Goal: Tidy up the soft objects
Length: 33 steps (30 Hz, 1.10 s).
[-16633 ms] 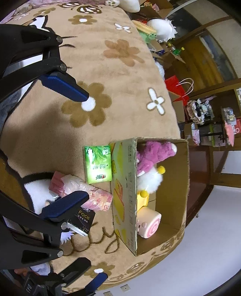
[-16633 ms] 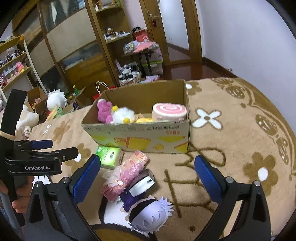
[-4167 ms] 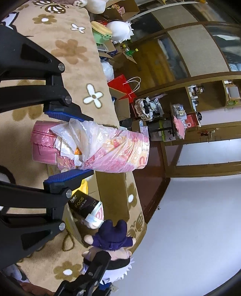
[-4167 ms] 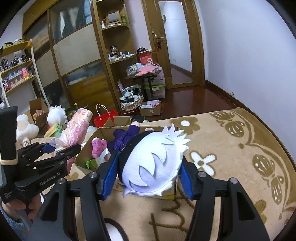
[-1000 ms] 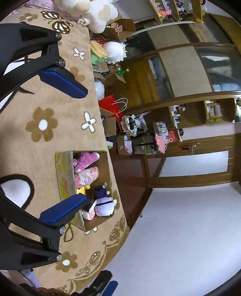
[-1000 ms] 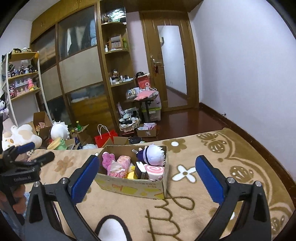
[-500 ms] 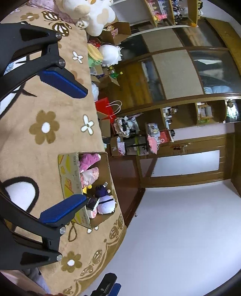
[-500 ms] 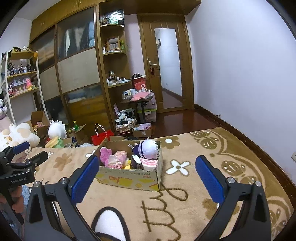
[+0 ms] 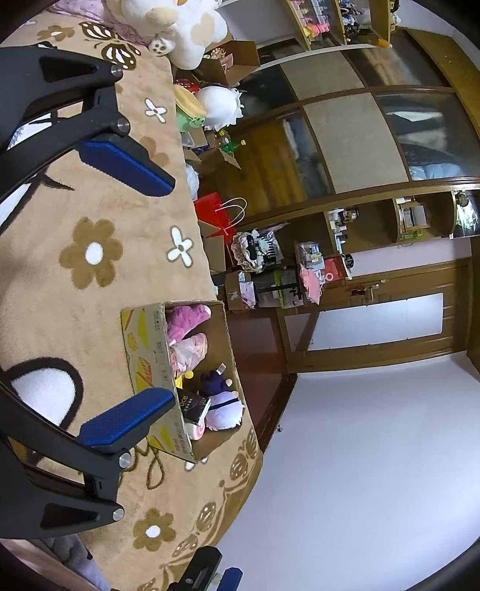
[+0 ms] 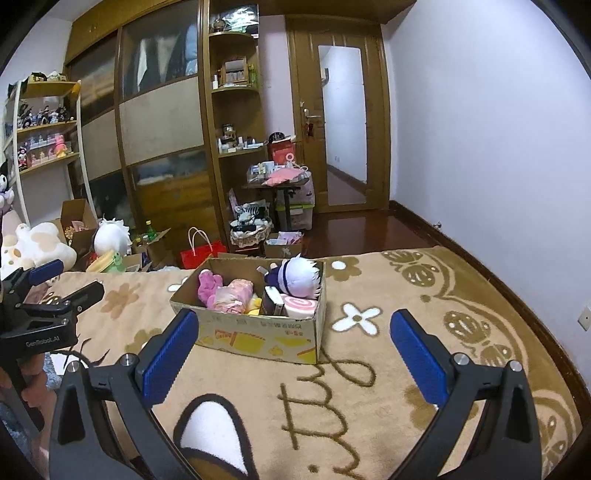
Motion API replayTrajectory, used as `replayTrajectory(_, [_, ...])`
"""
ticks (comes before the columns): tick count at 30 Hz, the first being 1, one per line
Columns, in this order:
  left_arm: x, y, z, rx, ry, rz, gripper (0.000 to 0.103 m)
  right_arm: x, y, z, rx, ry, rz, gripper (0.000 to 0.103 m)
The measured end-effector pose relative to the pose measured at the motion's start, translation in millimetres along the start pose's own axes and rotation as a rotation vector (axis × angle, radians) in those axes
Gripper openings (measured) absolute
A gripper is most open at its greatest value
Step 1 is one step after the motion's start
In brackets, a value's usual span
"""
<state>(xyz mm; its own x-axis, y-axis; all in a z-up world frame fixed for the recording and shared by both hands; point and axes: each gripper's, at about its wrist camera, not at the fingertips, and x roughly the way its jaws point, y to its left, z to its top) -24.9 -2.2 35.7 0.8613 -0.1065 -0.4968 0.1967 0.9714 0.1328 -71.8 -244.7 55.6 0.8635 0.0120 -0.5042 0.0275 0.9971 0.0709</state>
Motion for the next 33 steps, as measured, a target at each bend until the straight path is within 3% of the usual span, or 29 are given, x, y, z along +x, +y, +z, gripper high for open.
replayTrajectory(33, [4.0, -7.1, -6.6, 0.019, 0.019, -0.019, 0.102, 7.5, -2.6, -1.8, 0.006, 0.003, 0.000, 0.103])
